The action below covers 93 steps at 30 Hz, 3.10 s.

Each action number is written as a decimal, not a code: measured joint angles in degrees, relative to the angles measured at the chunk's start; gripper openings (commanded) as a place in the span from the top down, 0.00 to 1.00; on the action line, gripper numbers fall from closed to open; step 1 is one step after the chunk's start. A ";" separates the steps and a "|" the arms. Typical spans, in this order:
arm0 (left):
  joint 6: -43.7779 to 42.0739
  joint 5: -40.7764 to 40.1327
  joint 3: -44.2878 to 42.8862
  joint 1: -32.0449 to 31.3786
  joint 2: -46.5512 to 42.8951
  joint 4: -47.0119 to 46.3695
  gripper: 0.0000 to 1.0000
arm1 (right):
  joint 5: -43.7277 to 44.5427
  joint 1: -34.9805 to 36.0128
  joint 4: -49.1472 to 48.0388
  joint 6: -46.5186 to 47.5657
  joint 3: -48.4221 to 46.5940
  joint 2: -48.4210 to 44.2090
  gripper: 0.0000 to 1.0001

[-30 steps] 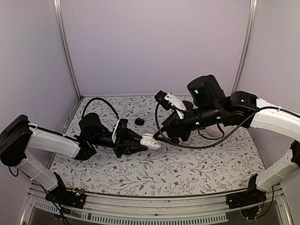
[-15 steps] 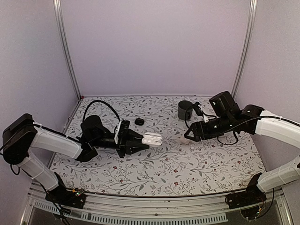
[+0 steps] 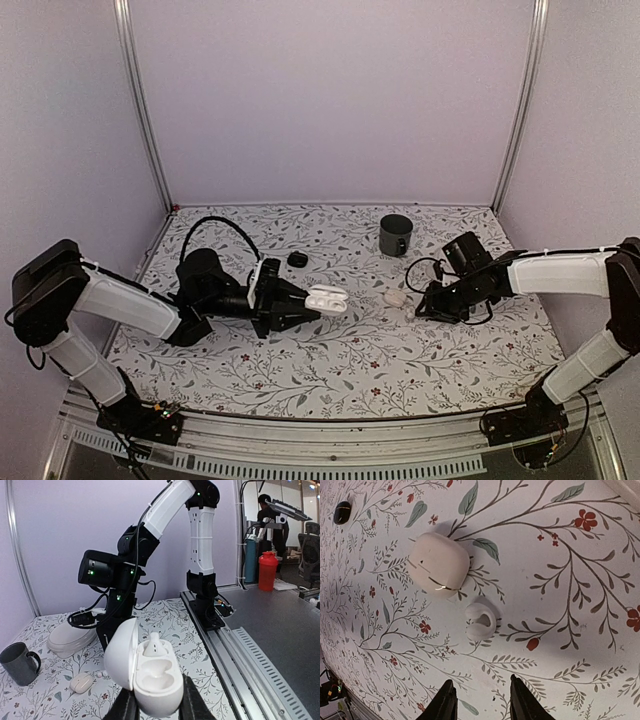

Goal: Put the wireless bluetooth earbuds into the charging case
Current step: Adjust the left earbud at the center of the board, then pick up the left earbud from the center of the board.

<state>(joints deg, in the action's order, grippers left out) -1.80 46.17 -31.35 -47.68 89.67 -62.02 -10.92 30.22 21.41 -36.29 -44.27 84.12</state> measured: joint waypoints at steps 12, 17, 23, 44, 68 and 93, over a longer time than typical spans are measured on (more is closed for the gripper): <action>0.07 0.92 0.00 -0.04 -0.02 -0.24 1.00 | 0.33 -1.88 -5.53 -0.55 -1.27 6.86 0.66; -0.33 1.33 0.00 -0.04 -0.13 -0.20 1.00 | 0.92 -1.92 -6.40 -0.52 -1.53 7.17 0.67; -1.53 1.46 0.00 -0.04 -1.07 0.17 1.00 | 0.96 -2.14 -6.47 -0.31 -1.57 8.55 0.69; -1.60 2.23 0.00 -0.04 -1.27 0.22 1.00 | 2.49 -0.31 -4.46 1.88 -6.73 13.38 0.71; -1.14 2.45 0.00 -0.04 -1.27 0.22 1.00 | 6.34 5.60 0.61 4.90 -12.39 16.81 0.59; -0.35 2.47 0.00 -0.04 -1.25 0.20 1.00 | 5.77 4.50 1.49 2.82 -11.67 15.56 0.71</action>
<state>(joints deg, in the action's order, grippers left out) -2.15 48.64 -31.35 -47.72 88.42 -61.82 -5.15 34.72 22.90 -33.47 -55.94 99.68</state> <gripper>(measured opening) 0.226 0.279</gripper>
